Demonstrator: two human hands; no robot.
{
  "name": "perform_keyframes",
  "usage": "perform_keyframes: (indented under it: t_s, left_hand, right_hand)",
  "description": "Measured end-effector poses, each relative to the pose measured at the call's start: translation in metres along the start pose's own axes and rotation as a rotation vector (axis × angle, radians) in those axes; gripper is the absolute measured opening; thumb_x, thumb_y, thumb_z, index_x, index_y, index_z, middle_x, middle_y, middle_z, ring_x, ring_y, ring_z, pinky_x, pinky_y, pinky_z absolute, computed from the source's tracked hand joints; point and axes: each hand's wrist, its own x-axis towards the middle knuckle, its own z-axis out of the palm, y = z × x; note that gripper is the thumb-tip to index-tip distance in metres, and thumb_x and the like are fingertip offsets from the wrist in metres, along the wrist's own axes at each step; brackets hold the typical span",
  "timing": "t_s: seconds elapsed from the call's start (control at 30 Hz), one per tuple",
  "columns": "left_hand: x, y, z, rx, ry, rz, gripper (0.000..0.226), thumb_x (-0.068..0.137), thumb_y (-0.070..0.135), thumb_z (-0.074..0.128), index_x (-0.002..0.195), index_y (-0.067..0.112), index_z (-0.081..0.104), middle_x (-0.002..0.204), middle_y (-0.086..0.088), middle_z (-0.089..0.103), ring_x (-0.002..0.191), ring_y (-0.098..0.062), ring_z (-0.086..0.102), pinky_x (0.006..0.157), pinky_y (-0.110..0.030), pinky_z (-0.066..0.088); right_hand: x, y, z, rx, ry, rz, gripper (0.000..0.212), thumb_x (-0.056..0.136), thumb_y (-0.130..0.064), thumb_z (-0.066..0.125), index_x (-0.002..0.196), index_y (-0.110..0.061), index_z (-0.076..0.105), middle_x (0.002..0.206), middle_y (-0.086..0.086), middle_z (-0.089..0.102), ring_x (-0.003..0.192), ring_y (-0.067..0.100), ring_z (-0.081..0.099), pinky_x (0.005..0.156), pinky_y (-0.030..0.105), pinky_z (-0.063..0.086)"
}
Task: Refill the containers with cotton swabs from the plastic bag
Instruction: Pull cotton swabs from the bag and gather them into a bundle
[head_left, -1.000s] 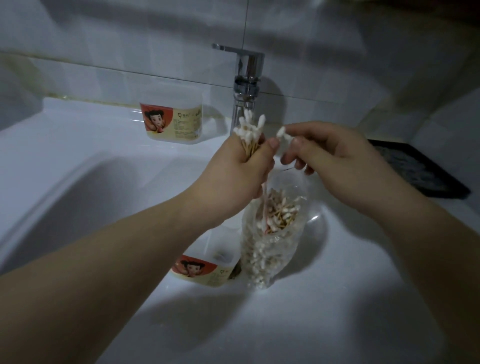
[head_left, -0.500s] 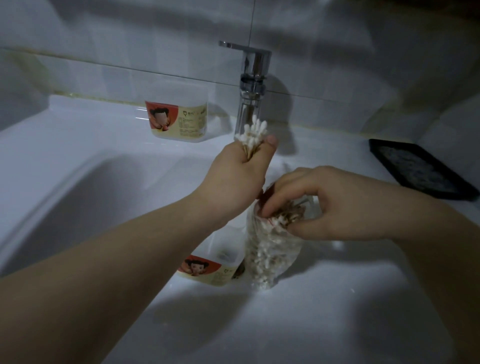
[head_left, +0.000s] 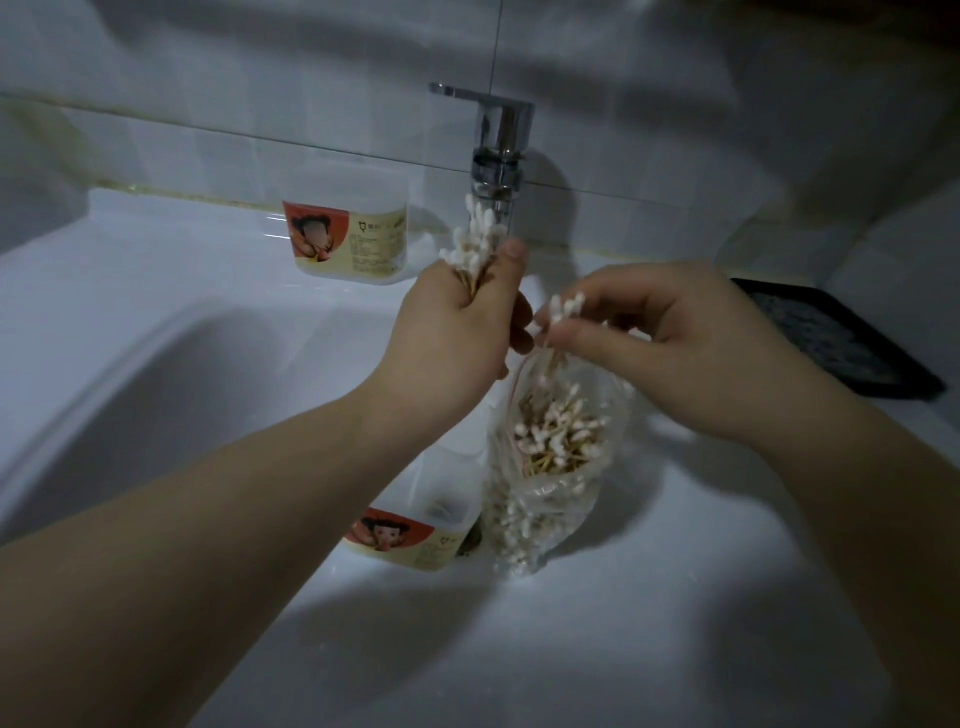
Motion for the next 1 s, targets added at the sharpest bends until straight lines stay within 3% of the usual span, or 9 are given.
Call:
perform_keyframes:
  t_s: [0.13, 0.23, 0.33, 0.4, 0.5, 0.63, 0.77, 0.87, 1.0]
  left_hand:
    - [-0.001, 0.001, 0.002, -0.069, -0.032, -0.019, 0.038, 0.109, 0.038, 0.042, 0.087, 0.015, 0.064, 0.076, -0.004, 0.073, 0.071, -0.015, 0.072, 0.056, -0.028, 0.054]
    - [-0.003, -0.001, 0.001, -0.009, -0.140, 0.094, 0.031, 0.106, 0.037, 0.051, 0.092, 0.016, 0.069, 0.084, -0.005, 0.076, 0.080, -0.018, 0.074, 0.060, -0.032, 0.059]
    - [-0.004, -0.001, -0.001, 0.022, -0.207, 0.131, 0.032, 0.099, 0.027, 0.065, 0.085, -0.002, 0.062, 0.078, -0.004, 0.075, 0.076, -0.017, 0.076, 0.058, -0.029, 0.057]
    - [-0.005, 0.000, -0.002, 0.011, -0.221, 0.113, 0.024, 0.097, 0.019, 0.068, 0.081, 0.003, 0.060, 0.077, -0.002, 0.076, 0.074, -0.015, 0.076, 0.058, -0.028, 0.057]
    - [-0.004, -0.001, -0.002, 0.005, -0.205, 0.087, 0.024, 0.096, 0.014, 0.069, 0.087, -0.004, 0.057, 0.080, -0.006, 0.076, 0.075, -0.016, 0.077, 0.060, -0.029, 0.060]
    - [-0.003, -0.004, -0.001, -0.033, -0.212, 0.057, 0.010, 0.098, 0.010, 0.065, 0.095, 0.013, 0.056, 0.082, -0.004, 0.077, 0.077, -0.019, 0.077, 0.064, -0.030, 0.060]
    - [-0.004, -0.003, 0.000, -0.025, -0.223, 0.025, 0.020, 0.103, 0.008, 0.057, 0.113, 0.024, 0.062, 0.080, -0.001, 0.075, 0.077, -0.015, 0.076, 0.067, -0.028, 0.061]
    - [-0.003, -0.003, -0.001, 0.060, -0.203, 0.004, 0.019, 0.106, 0.013, 0.050, 0.110, 0.013, 0.069, 0.080, 0.001, 0.069, 0.074, -0.014, 0.075, 0.060, -0.028, 0.059]
    - [-0.003, -0.002, 0.000, 0.093, -0.110, -0.025, 0.020, 0.106, 0.027, 0.048, 0.091, 0.022, 0.059, 0.070, 0.006, 0.059, 0.061, -0.016, 0.063, 0.051, -0.029, 0.049]
  right_hand:
    - [0.002, 0.000, -0.004, 0.265, 0.171, 0.093, 0.013, 0.095, -0.007, 0.068, 0.095, -0.019, 0.074, 0.080, -0.009, 0.077, 0.073, -0.001, 0.070, 0.068, 0.012, 0.051]
    - [0.003, 0.001, -0.004, 0.330, 0.202, 0.148, 0.013, 0.097, -0.009, 0.066, 0.095, -0.019, 0.074, 0.076, -0.004, 0.076, 0.067, 0.007, 0.066, 0.064, 0.021, 0.052]
    - [0.004, 0.004, -0.002, 0.370, 0.217, 0.194, 0.014, 0.097, -0.011, 0.067, 0.095, -0.021, 0.075, 0.080, 0.003, 0.077, 0.074, 0.017, 0.071, 0.065, 0.025, 0.054]
    - [0.005, 0.006, -0.003, 0.387, 0.224, 0.233, 0.011, 0.096, -0.012, 0.069, 0.096, -0.020, 0.076, 0.083, 0.007, 0.078, 0.078, 0.022, 0.071, 0.065, 0.027, 0.053]
    - [0.008, 0.008, -0.002, 0.437, 0.244, 0.283, 0.013, 0.094, -0.008, 0.070, 0.095, -0.020, 0.077, 0.082, 0.007, 0.077, 0.075, 0.016, 0.070, 0.061, 0.024, 0.052]
    - [0.009, 0.011, -0.003, 0.498, 0.256, 0.343, 0.015, 0.091, -0.006, 0.072, 0.099, -0.017, 0.077, 0.081, 0.004, 0.076, 0.071, 0.012, 0.068, 0.060, 0.022, 0.052]
    - [0.007, 0.012, -0.005, 0.530, 0.199, 0.411, 0.022, 0.089, -0.003, 0.072, 0.110, -0.011, 0.075, 0.081, 0.002, 0.073, 0.070, 0.008, 0.065, 0.062, 0.019, 0.053]
    - [0.007, 0.013, -0.008, 0.513, 0.216, 0.418, 0.021, 0.088, -0.002, 0.074, 0.106, -0.012, 0.076, 0.081, 0.002, 0.074, 0.069, 0.008, 0.065, 0.061, 0.018, 0.053]
    - [0.008, 0.013, -0.011, 0.507, 0.274, 0.371, 0.017, 0.088, -0.002, 0.074, 0.100, -0.014, 0.075, 0.081, 0.004, 0.073, 0.068, 0.009, 0.067, 0.061, 0.019, 0.054]
